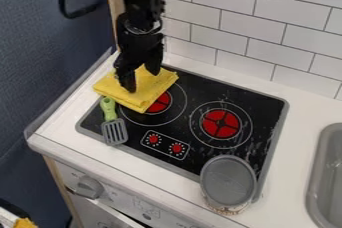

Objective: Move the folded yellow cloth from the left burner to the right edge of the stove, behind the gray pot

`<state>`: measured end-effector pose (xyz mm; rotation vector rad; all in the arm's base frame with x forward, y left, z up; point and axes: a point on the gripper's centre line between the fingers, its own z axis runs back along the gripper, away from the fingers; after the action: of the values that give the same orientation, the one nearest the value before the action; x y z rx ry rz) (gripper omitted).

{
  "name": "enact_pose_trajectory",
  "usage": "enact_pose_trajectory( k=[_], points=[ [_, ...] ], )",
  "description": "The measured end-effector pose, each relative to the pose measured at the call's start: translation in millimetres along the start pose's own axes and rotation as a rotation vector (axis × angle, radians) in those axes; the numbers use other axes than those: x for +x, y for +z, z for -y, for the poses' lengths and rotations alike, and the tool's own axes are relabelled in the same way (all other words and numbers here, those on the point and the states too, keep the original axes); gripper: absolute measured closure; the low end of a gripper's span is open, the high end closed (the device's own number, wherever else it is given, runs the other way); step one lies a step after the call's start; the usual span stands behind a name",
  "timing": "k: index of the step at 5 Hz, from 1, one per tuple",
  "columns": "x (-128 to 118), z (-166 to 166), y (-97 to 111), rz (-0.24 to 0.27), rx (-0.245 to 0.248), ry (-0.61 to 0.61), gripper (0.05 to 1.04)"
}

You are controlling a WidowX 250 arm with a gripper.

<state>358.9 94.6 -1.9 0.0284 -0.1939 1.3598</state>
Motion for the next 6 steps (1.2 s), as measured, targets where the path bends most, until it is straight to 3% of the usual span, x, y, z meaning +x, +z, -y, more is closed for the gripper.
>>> enact_pose_trajectory(
  k=[1,4,6],
  points=[
    [-3,4,-4,-0.029,-0.040,0.027,0.084],
    [-28,4,-13,-0.072,-0.021,0.054,0.085],
    [-86,31,-6,-0.126,-0.061,-0.065,0.085]
  ],
)
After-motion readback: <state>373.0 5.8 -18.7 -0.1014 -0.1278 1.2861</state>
